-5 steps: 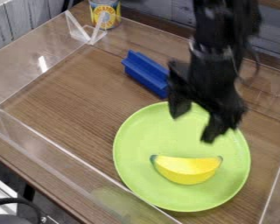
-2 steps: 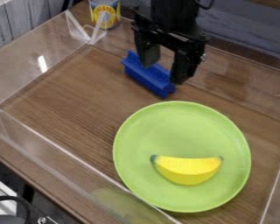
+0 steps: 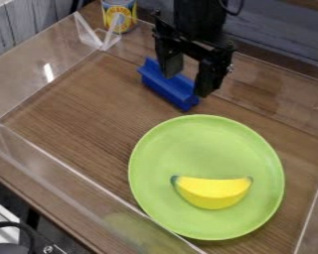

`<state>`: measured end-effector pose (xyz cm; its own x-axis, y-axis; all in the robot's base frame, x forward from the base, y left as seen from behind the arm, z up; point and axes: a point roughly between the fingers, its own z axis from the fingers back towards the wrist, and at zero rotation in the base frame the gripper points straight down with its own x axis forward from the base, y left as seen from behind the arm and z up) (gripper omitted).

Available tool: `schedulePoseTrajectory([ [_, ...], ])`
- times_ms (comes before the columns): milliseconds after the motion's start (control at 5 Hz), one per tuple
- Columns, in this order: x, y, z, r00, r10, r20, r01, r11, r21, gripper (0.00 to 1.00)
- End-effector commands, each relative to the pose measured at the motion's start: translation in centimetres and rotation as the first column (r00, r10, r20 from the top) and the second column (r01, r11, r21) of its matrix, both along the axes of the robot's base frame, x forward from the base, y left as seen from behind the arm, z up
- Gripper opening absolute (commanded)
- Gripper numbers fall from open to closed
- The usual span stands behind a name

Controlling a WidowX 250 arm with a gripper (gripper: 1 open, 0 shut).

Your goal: Put the banana in the green plate

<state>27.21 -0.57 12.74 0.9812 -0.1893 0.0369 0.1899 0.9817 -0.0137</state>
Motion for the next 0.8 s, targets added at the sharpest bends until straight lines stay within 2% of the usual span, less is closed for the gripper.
schedulePoseTrajectory([
  [0, 1.3, 0.5, 1.1, 0.998, 0.001, 0.057, -0.002, 1.0, 0.006, 1.0],
  [600, 2.7, 1.5, 0.0, 0.999, 0.002, 0.054, -0.003, 1.0, 0.015, 1.0],
])
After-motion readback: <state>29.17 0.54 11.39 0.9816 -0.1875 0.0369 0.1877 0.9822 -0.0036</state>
